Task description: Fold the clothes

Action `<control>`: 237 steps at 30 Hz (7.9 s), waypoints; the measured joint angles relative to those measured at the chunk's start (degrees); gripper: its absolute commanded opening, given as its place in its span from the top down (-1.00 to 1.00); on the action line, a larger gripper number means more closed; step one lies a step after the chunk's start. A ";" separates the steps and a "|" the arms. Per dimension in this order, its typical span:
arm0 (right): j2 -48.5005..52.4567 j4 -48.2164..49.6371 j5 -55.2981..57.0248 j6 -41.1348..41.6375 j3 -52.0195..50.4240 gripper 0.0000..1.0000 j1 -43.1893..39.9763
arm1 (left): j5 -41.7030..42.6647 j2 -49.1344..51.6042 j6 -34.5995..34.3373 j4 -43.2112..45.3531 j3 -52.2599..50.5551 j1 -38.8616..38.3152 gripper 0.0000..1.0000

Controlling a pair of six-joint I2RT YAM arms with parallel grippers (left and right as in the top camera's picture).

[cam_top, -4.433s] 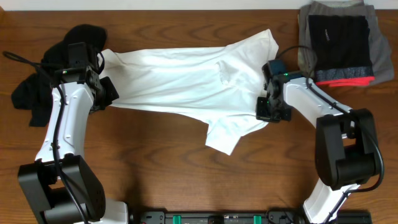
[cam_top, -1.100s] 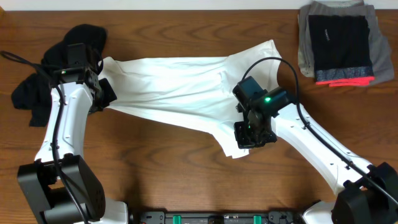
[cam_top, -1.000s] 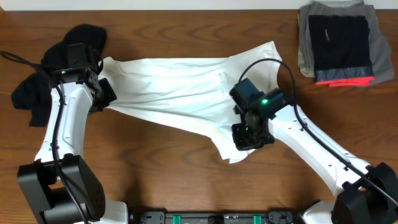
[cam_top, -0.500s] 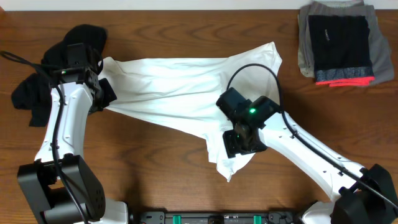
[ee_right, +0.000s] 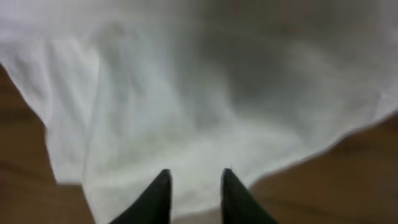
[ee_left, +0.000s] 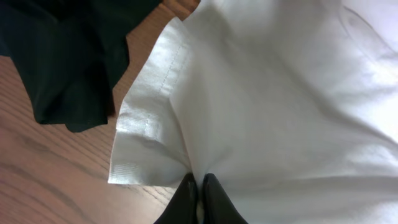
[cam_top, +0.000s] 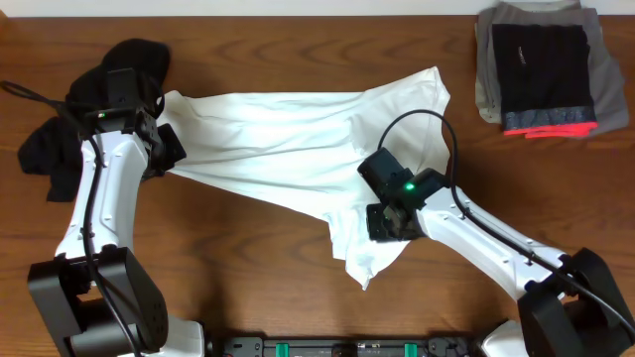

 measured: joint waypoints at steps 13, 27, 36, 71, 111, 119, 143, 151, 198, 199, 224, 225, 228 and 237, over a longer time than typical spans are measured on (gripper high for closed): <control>0.04 12.46 0.15 -6.54 2.54 0.61 -11.15 | -0.02 0.00 0.07 -7.15 -0.04 0.00 -0.15; 1.11 20.11 -0.66 -15.32 5.09 0.27 -15.61 | 2.62 0.00 0.74 -3.02 -0.20 -0.15 -0.31; 12.74 6.69 -0.61 -23.69 27.76 0.28 -17.97 | 5.97 0.00 4.42 13.88 -0.20 -4.00 -0.58; 23.15 0.52 -6.10 -29.20 38.34 0.28 -17.46 | 3.89 19.82 5.99 43.74 -0.17 -3.39 -0.26; 23.15 0.63 -6.54 -29.24 38.34 0.10 -17.14 | 3.23 25.92 -6.54 50.88 -0.11 -3.43 0.88; 23.15 0.66 -6.51 -29.24 38.34 0.14 -17.14 | -0.02 19.43 -6.38 39.67 -0.13 -3.39 0.88; 23.15 -3.23 -7.85 -29.22 38.36 0.01 -17.16 | -3.02 11.96 -6.62 12.11 -0.02 -3.39 -0.51; 23.15 -6.56 -8.15 -26.91 38.36 -0.07 -18.78 | -3.45 11.96 -6.64 17.03 0.00 -3.39 -0.50; 33.38 11.96 -9.55 -20.15 35.39 0.16 -29.92 | -3.43 16.74 -6.64 21.68 -0.81 -3.39 0.22; 33.42 12.02 -9.60 -20.00 35.39 0.18 -29.92 | -3.43 16.74 -6.64 21.70 -0.81 -3.39 0.22; 34.67 13.27 -12.11 -19.17 35.39 0.70 -29.92 | -3.43 17.27 -6.86 24.70 -0.81 -3.39 0.88; 34.67 13.25 -12.11 -19.19 35.39 0.74 -29.92 | -3.43 17.59 -6.86 24.81 -0.81 -3.39 0.88; 34.67 13.20 -12.13 -19.19 35.39 0.83 -29.92 | -3.43 19.80 -6.86 24.92 -0.81 -3.39 0.88; 34.67 13.00 -12.13 -19.41 35.39 0.97 -29.92 | -3.76 21.40 -6.86 25.86 -0.59 -3.52 0.87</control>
